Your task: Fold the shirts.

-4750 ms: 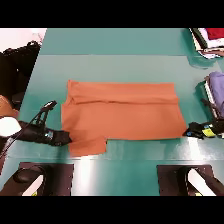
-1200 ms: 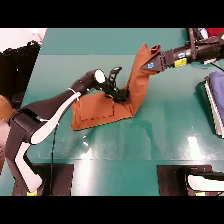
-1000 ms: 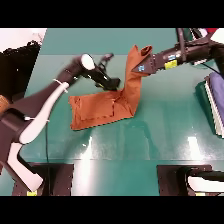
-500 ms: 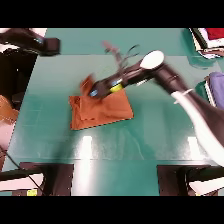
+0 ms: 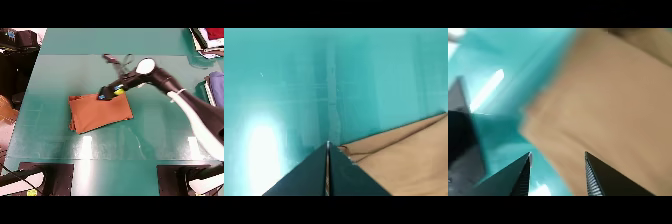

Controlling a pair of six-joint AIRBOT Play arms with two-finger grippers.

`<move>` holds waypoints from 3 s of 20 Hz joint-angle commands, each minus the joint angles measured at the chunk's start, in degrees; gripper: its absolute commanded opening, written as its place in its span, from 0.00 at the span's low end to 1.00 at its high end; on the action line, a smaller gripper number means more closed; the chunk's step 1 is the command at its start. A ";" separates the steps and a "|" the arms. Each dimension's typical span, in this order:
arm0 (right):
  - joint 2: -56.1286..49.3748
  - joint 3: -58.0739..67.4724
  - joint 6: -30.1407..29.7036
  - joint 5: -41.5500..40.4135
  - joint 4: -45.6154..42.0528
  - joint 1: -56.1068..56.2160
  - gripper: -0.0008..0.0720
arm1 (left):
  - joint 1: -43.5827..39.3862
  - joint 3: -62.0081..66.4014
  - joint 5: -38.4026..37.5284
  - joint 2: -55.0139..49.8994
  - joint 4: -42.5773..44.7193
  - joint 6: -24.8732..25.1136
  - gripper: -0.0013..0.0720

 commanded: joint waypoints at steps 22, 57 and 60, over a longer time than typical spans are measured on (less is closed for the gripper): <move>-17.97 2.54 1.51 6.21 5.99 -4.48 0.19 | 0.20 0.02 1.90 -0.02 -6.01 1.46 0.05; 4.35 24.68 3.04 -5.95 -3.37 -76.67 0.04 | -26.27 -6.21 15.15 -0.15 -8.79 1.03 0.05; 10.29 15.87 2.62 -1.73 -3.48 -79.89 0.04 | -26.27 -6.21 14.29 -0.15 -8.76 1.05 0.05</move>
